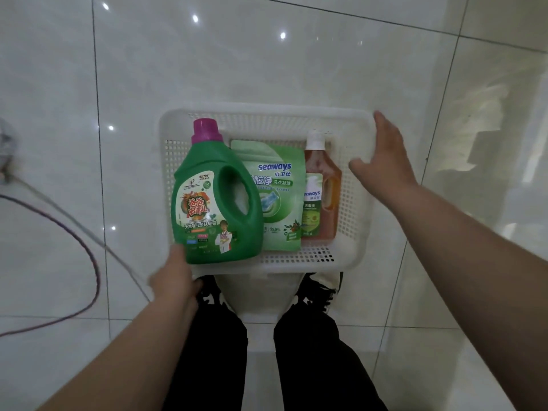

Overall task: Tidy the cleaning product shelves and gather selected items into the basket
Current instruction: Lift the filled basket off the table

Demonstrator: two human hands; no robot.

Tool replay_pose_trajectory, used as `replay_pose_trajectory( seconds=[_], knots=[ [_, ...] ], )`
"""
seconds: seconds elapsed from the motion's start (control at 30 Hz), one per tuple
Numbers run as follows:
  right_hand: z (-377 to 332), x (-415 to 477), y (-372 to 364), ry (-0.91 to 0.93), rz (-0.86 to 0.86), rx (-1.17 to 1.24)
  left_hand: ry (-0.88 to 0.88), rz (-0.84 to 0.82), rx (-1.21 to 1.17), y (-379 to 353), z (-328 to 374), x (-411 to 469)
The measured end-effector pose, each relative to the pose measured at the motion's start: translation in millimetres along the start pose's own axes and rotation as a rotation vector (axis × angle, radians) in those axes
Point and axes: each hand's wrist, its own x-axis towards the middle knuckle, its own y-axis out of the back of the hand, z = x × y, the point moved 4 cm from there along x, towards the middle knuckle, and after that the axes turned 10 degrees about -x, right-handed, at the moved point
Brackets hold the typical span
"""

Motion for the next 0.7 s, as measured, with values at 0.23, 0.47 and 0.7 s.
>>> replay_pose_trajectory(
  seconds=[0.23, 0.47, 0.7],
  knots=[
    [-23.8, 31.3, 1.7, 0.066, -0.156, -0.333, 0.278, -0.313, -0.005, -32.1, -45.7, -14.4],
    [54.1, -63.6, -31.1, -0.244, -0.282, -0.212, -0.015, -0.294, 0.057, -45.8, 36.4, 2.6],
    [66.2, -174.1, -93.1, -0.422, -0.541, 0.063, -0.362, -0.396, 0.391, -84.2, 114.9, 11.2]
  ],
)
